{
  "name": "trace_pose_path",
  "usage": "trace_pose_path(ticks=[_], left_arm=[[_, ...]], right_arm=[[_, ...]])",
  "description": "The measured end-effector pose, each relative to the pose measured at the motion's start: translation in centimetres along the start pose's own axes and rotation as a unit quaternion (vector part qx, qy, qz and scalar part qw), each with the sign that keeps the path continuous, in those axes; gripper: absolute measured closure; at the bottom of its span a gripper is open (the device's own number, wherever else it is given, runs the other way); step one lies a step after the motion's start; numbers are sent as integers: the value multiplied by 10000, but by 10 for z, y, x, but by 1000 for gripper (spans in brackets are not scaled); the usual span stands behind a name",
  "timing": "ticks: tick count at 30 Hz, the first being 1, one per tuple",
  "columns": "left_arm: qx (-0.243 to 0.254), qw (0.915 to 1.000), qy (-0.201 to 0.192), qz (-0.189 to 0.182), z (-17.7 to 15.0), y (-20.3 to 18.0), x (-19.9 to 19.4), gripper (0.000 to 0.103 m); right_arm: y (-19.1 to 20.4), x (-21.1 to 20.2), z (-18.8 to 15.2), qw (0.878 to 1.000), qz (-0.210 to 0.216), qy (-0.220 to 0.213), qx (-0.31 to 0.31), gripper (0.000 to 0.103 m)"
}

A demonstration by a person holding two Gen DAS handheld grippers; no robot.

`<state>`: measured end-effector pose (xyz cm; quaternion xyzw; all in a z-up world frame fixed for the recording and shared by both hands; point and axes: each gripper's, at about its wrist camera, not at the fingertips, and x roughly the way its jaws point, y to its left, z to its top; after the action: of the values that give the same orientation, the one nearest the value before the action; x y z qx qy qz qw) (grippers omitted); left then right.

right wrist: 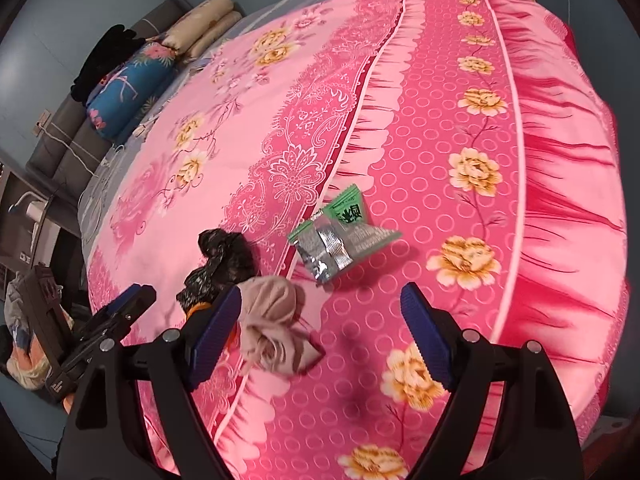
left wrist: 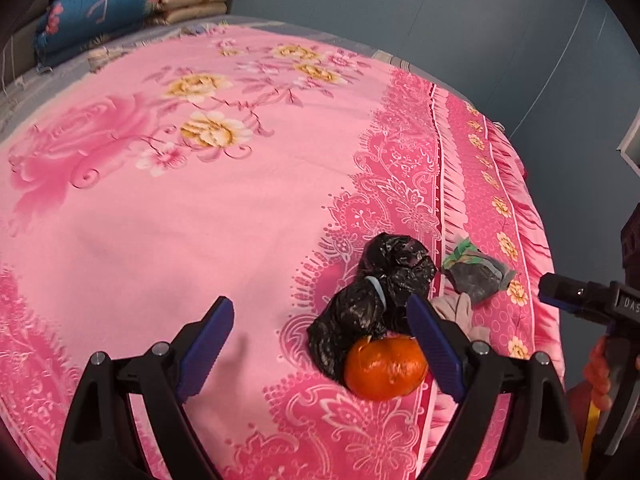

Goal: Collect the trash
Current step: 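Move both open tools back toward the remaining trash on the bed, then grasp the black plastic bag with the left tool while the right tool grasps the green wrapper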

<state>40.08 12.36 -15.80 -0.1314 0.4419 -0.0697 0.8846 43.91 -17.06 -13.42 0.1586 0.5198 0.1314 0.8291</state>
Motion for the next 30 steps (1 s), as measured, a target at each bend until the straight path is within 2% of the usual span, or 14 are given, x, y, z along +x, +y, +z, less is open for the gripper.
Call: trace_pose_path(ticks=[4, 8, 14, 17, 18, 19, 24, 27, 30], left_arm=[[-136, 9991, 274, -308, 5, 1, 24, 18], [-318, 9964, 494, -617, 4, 3, 44, 19], [-324, 9948, 631, -734, 3, -2, 62, 34], [-323, 9949, 630, -713, 5, -5, 67, 55], [-344, 9948, 640, -721, 5, -5, 68, 67], [-360, 9941, 667, -774, 5, -6, 69, 75], [-36, 9972, 508, -540, 1, -16, 63, 88], [39, 9976, 449, -527, 2, -17, 57, 90], [-57, 9977, 395, -554, 5, -11, 51, 91]], right_arm=[[-4, 13, 7, 9994, -35, -93, 330, 24], [-7, 26, 13, 9987, 12, 40, 508, 24], [-7, 50, 23, 9980, -14, 196, 599, 29], [-5, 59, 23, 9981, -84, 238, 560, 37], [-4, 63, 23, 9981, -112, 274, 538, 42], [-3, 66, 23, 9980, -124, 312, 533, 47], [1, 72, 22, 9980, -203, 367, 479, 69], [5, 76, 23, 9980, -308, 410, 367, 90], [8, 77, 22, 9981, -375, 366, 320, 97]])
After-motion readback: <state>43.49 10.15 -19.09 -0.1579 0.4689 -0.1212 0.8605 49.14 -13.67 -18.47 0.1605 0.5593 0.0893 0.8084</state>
